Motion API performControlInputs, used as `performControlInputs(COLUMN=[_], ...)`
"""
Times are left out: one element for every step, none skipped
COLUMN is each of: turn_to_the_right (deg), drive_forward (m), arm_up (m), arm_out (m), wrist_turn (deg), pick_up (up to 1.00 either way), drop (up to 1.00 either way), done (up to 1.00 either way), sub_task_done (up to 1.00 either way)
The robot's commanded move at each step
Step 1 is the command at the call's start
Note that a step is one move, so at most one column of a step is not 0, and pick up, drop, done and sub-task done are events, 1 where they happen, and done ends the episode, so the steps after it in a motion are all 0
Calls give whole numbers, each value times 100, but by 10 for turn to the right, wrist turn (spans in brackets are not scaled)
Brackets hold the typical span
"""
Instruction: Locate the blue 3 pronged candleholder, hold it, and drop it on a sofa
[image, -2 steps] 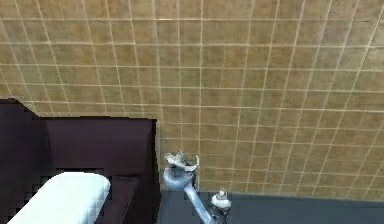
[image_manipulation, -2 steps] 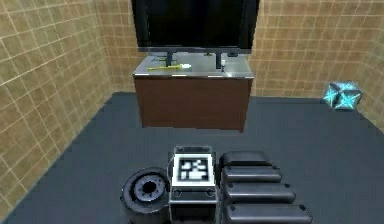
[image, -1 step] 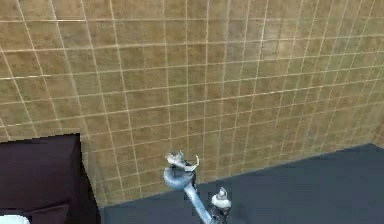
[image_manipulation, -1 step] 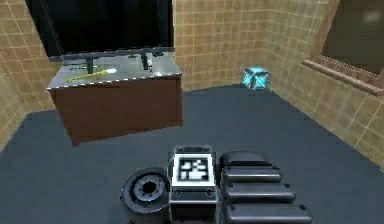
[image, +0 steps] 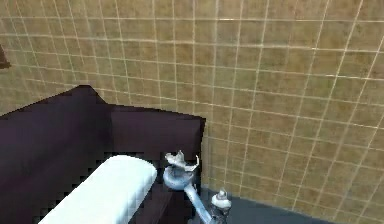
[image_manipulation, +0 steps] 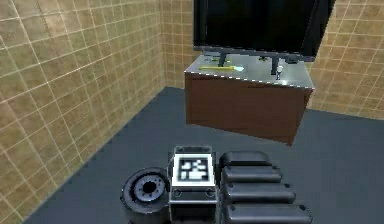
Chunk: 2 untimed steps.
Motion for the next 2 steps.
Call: performControlInputs(turn_to_the_right=[450,90], drive_forward=[0,0], arm_up=[0,0], arm_out=[0,0], wrist_turn=[0,0], pick_up=[0,0], drop=[0,0], done=[0,0], sub_task_done=[0,0])
